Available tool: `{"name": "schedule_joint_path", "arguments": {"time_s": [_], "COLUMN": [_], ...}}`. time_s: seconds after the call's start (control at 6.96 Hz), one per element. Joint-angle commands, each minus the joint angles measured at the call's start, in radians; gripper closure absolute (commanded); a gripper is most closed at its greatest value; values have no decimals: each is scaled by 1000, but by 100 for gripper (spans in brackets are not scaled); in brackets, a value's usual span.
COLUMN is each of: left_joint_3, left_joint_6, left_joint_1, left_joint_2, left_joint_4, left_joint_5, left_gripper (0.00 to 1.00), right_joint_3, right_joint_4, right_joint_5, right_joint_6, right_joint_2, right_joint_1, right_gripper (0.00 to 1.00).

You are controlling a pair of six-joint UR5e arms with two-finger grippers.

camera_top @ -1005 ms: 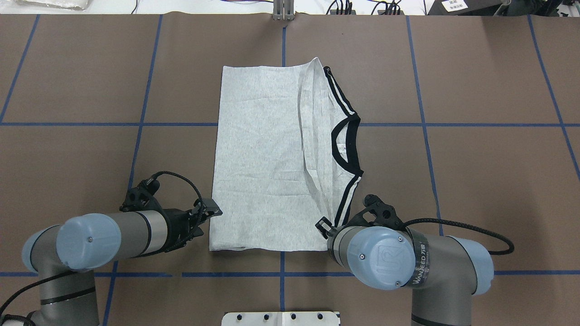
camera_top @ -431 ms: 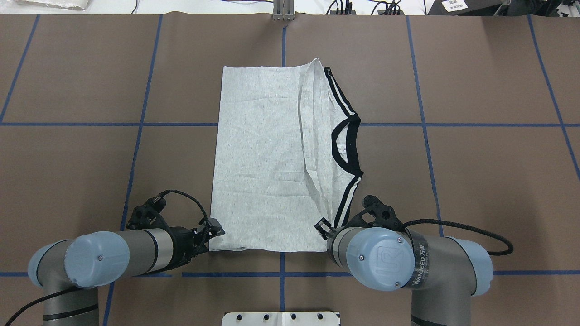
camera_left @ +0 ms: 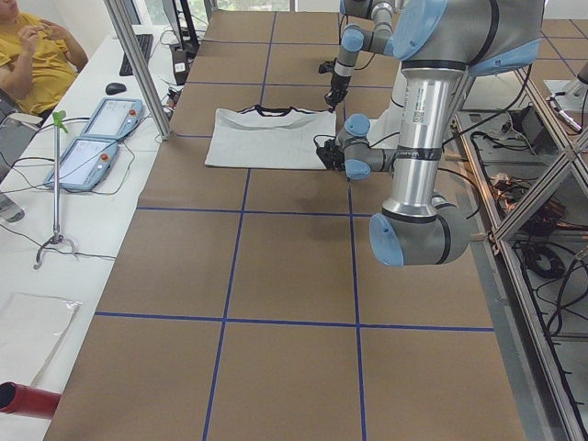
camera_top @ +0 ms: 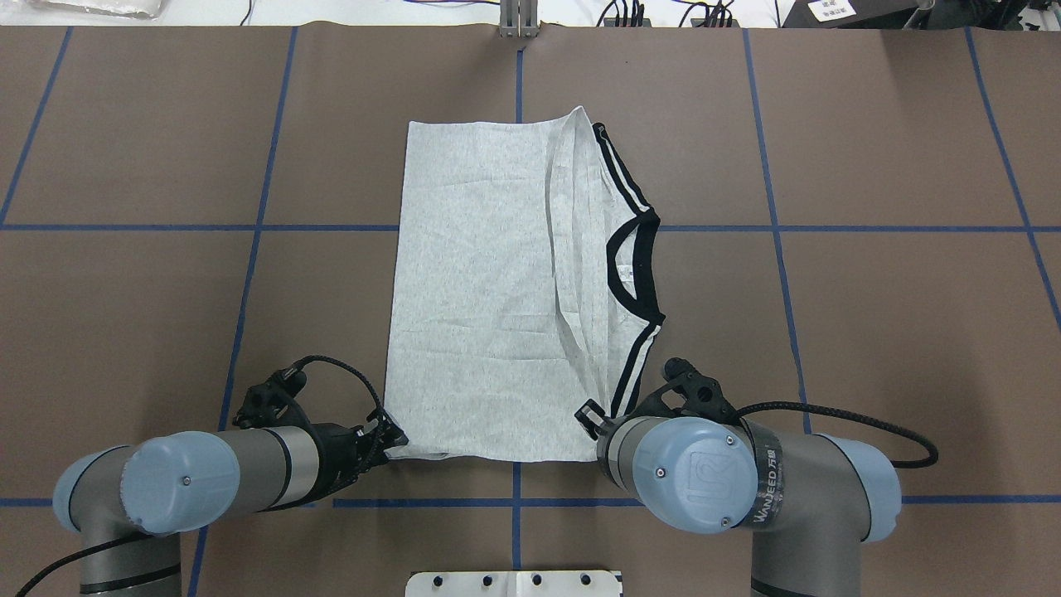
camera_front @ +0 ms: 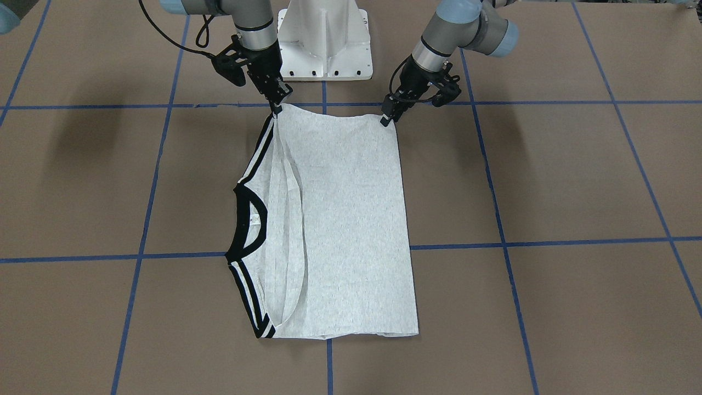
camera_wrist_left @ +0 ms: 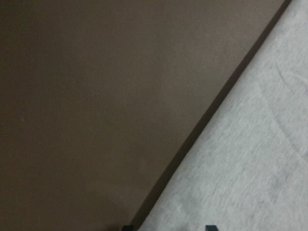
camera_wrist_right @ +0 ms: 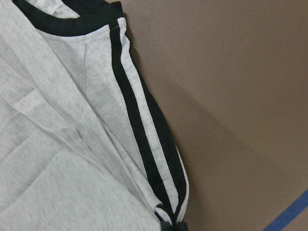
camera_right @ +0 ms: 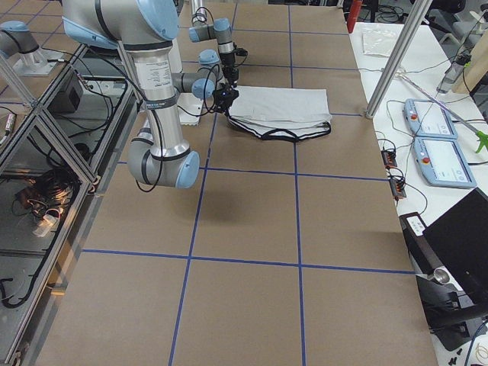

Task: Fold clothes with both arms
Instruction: 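Grasp the shirt's near edge with both grippers at its two corners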

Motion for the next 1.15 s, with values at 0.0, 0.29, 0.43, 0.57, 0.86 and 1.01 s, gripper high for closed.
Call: {"name": "schedule_joint_path", "arguments": {"time_s": [0.0, 0.29, 0.43, 0.57, 0.86, 1.01], "left_joint_3": [-2, -17, -64, -101, -191, -274], "left_joint_6": [0, 0, 0, -2, -50, -51], "left_joint_1": [2, 2, 14, 40, 86, 85], "left_joint_2": [-1, -2, 1, 21, 50, 67], "left_joint_4": [16, 16, 16, 16, 25, 89], "left_joint_5": [0, 0, 0, 0, 1, -2], "left_gripper": [100, 100, 100, 100, 100, 100], "right_joint_3": [-3, 3, 6, 24, 114, 171], "right_joint_4": [2, 2, 2, 0, -2, -2], "right_joint_5": [0, -2, -2, -3, -23, -23], "right_joint_6": [0, 2, 2, 9, 90, 91], "right_joint_2": [2, 0, -1, -6, -52, -78], "right_joint_1": [-7, -12, -11, -27, -93, -90], "right_gripper": [100, 100, 100, 100, 100, 100]}}
